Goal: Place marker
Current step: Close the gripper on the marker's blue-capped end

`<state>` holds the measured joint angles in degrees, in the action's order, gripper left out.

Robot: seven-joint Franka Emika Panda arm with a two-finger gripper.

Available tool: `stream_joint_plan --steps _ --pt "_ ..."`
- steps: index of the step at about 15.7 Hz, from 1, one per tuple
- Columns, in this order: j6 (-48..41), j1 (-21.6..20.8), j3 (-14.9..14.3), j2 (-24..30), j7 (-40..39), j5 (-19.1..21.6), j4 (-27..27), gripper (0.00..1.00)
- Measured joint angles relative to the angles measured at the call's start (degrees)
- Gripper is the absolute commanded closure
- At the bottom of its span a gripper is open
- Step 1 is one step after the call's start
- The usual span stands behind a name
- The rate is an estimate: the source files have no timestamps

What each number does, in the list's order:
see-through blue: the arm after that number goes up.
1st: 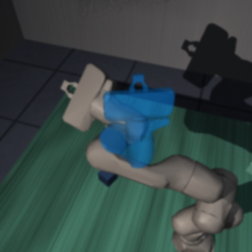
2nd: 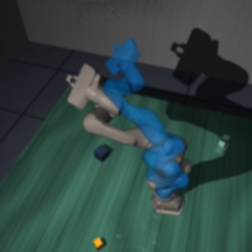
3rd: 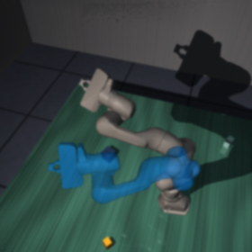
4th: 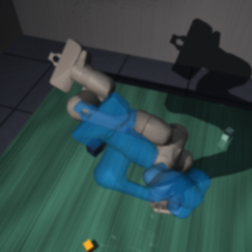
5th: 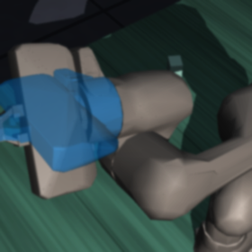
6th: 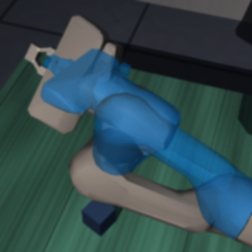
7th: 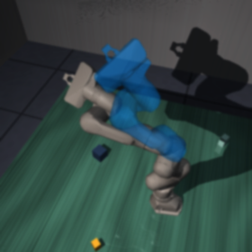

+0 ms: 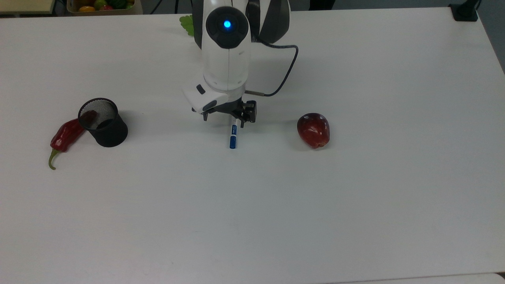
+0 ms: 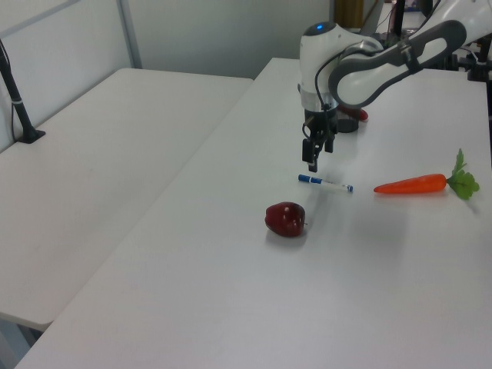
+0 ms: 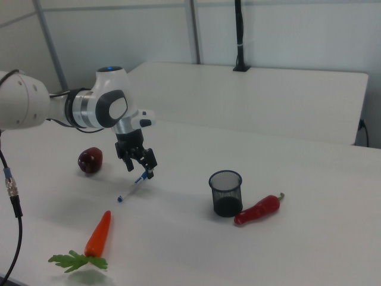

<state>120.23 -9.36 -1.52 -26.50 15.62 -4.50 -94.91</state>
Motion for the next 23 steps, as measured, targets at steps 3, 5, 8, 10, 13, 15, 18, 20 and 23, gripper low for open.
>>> stream_joint_plan --steps 3,5,8,10,13,15,18,20,23 --pt "1.62 -0.02 0.00 -1.64 -0.33 0.00 0.04 0.16" --pt "2.24 -0.03 0.02 -2.30 -0.42 0.00 0.05 0.32" --pt "4.17 -0.09 0.15 -3.08 -0.60 0.00 0.07 0.51" --pt "5.21 -0.11 0.37 -3.46 -0.61 0.12 0.07 0.56" --pt "6.70 -0.16 1.07 -3.72 -0.60 1.00 0.11 0.73" --pt "6.82 -0.23 1.33 -3.93 -0.60 1.04 0.12 0.82" --pt "6.91 -0.55 1.41 -3.99 -0.60 1.14 0.20 0.89" --pt "6.92 -0.57 1.41 -3.99 -0.60 1.18 0.26 0.89" --pt "6.92 -0.58 1.41 -3.97 -0.60 1.19 0.36 0.89"
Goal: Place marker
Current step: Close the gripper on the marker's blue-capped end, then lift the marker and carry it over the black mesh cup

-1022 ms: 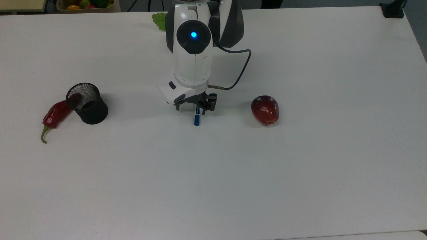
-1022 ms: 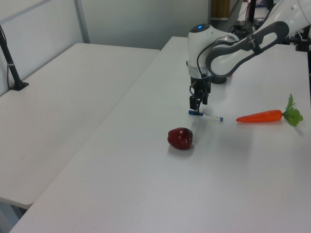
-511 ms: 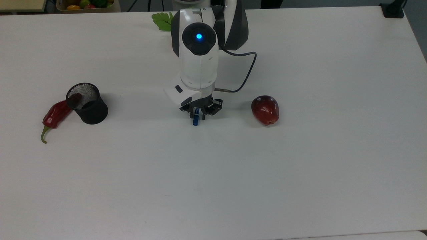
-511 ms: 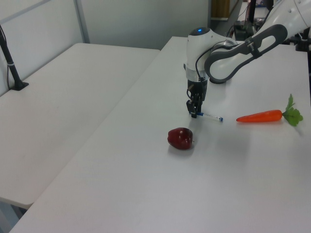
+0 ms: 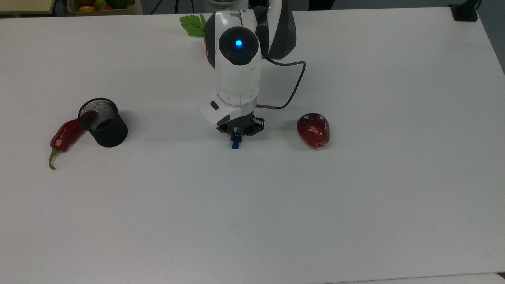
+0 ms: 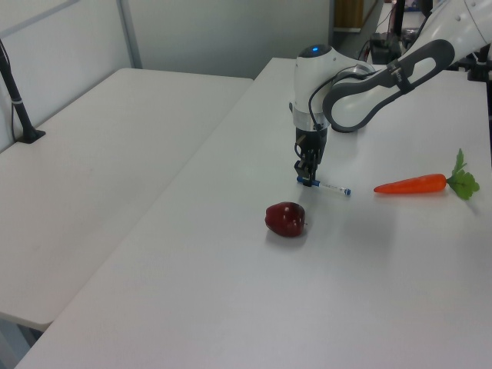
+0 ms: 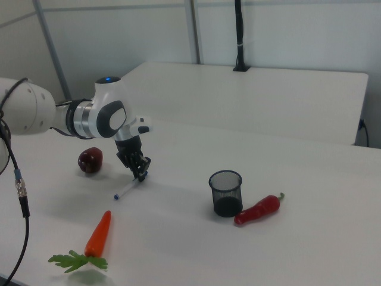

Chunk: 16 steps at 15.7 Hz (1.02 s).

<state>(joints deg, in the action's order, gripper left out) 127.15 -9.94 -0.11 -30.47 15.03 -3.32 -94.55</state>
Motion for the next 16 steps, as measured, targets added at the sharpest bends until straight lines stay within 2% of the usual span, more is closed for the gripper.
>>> stream_joint_plan --steps 4,13,16 --pt "-0.69 -0.05 0.00 1.20 0.09 0.15 1.26 0.89" --pt "-17.27 0.12 -0.23 10.71 0.12 1.18 9.03 0.89" --pt "-18.82 2.20 -0.83 13.03 0.02 1.15 9.75 0.88"
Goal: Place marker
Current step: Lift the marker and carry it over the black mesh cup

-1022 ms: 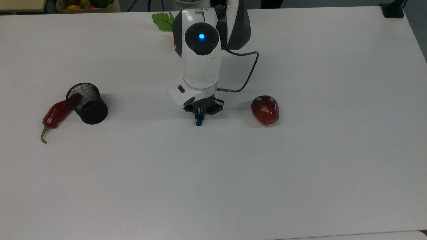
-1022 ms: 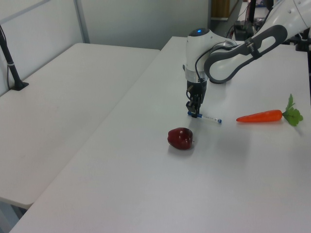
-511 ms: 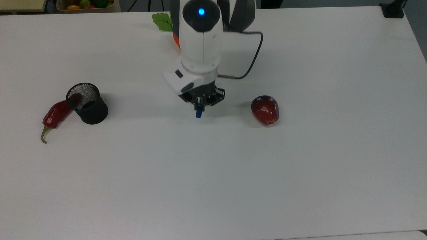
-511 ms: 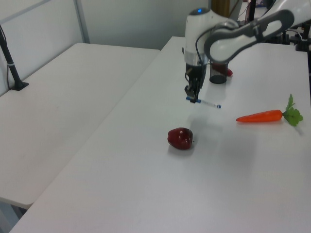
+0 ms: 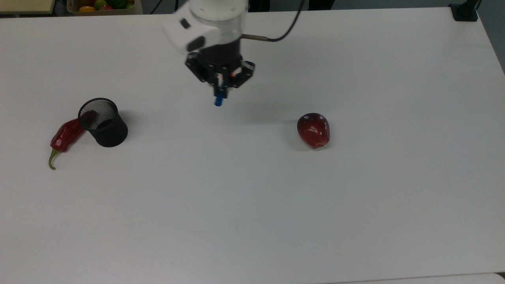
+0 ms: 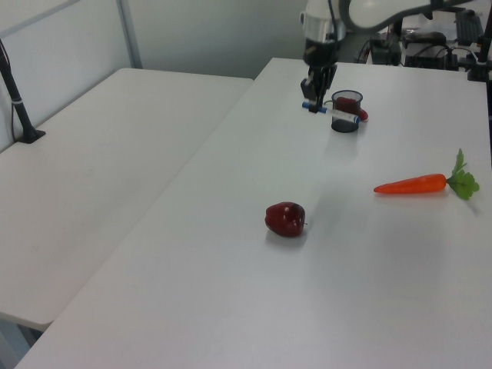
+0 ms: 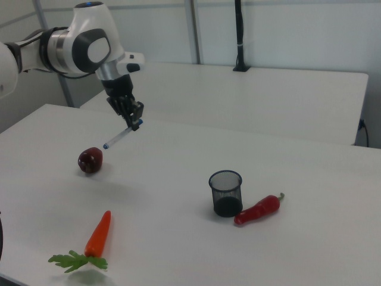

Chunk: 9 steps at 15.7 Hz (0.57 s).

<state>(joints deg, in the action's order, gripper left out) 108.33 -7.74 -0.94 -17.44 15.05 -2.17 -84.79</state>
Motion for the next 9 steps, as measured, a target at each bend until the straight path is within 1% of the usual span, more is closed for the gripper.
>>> stream_joint_plan --steps 3,5,7,9 --pt "0.01 4.53 -0.53 0.08 -3.02 -0.08 0.00 0.88" --pt "1.79 7.69 -1.47 0.00 -6.07 -0.10 0.01 0.88" --pt "6.76 9.85 -3.42 -0.04 -8.49 -0.10 0.01 0.88" --pt "12.12 10.76 -5.98 -0.18 -10.63 -0.10 -0.08 0.88"
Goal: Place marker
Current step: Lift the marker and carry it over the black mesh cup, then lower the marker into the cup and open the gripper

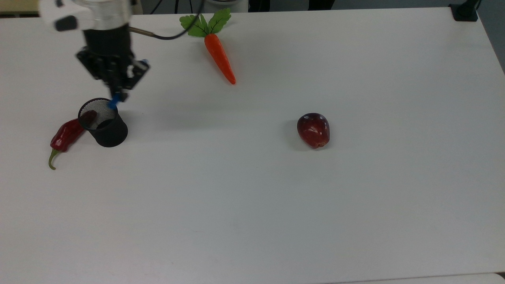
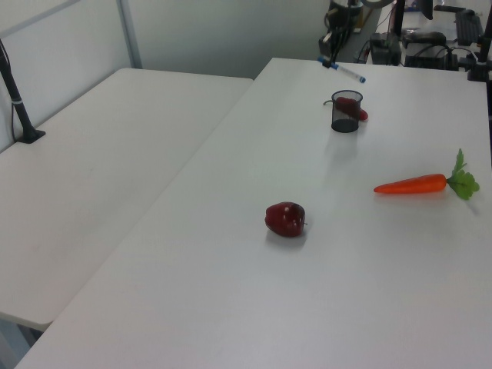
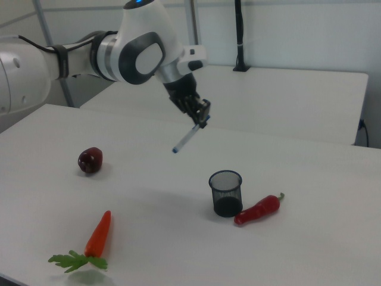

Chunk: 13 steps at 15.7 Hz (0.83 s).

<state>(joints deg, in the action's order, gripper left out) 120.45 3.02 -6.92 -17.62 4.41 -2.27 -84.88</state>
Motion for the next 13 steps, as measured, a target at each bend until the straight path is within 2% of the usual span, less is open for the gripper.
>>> stream_joint_plan --steps 3,9,13 --pt "8.35 2.19 -1.78 -0.85 -2.05 0.00 -0.38 0.88" --pt "24.85 5.86 -2.10 -4.18 -3.09 -1.49 -5.81 0.87" --pt "30.09 6.13 -2.10 -5.35 -3.09 -2.20 -9.23 0.86"
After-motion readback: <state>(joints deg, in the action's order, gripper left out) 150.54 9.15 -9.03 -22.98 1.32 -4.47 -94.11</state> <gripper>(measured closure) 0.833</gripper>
